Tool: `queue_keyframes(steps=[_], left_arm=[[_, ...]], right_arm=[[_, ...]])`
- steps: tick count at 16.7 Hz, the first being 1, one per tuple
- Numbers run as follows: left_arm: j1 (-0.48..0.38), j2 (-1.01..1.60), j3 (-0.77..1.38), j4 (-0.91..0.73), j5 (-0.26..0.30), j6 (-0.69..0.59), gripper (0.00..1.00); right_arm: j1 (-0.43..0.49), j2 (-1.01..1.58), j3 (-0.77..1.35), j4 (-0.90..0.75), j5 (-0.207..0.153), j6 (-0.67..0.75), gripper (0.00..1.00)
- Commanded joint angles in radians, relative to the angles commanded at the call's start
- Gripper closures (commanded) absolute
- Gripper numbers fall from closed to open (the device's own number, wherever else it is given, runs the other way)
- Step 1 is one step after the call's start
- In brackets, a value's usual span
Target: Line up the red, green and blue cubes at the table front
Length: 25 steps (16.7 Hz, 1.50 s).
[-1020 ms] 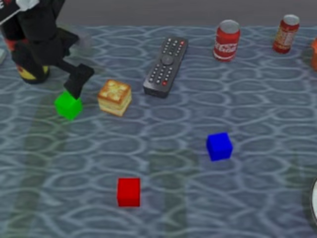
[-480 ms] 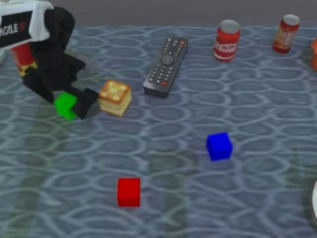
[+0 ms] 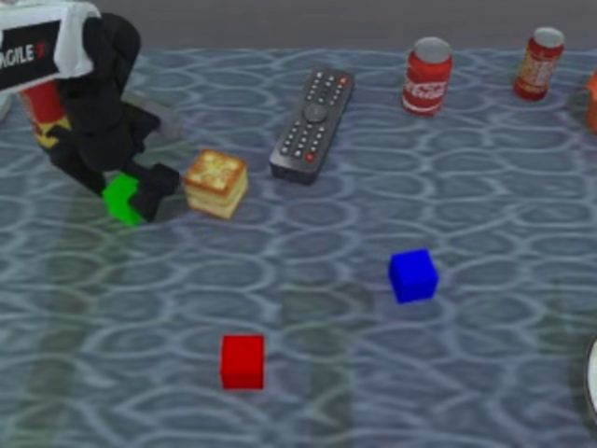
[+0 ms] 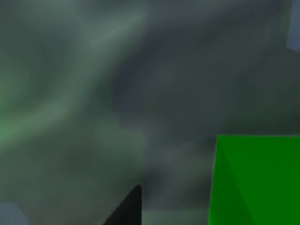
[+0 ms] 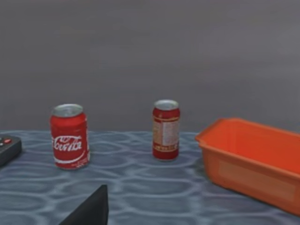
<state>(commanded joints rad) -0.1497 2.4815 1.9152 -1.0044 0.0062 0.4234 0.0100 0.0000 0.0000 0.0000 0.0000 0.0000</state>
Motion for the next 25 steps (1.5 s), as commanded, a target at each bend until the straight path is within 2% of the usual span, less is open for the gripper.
queue_keyframes(steps=[7, 17, 25], left_arm=[[0.0, 0.0, 0.0, 0.0, 0.0, 0.0, 0.98], [-0.003, -0.013, 0.004, -0.007, 0.004, -0.002, 1.0], [0.015, -0.077, 0.16, -0.229, 0.003, -0.003, 1.0]], right_arm=[[0.0, 0.0, 0.0, 0.0, 0.0, 0.0, 0.0], [0.0, 0.0, 0.0, 0.0, 0.0, 0.0, 0.0], [0.0, 0.0, 0.0, 0.0, 0.0, 0.0, 0.0]])
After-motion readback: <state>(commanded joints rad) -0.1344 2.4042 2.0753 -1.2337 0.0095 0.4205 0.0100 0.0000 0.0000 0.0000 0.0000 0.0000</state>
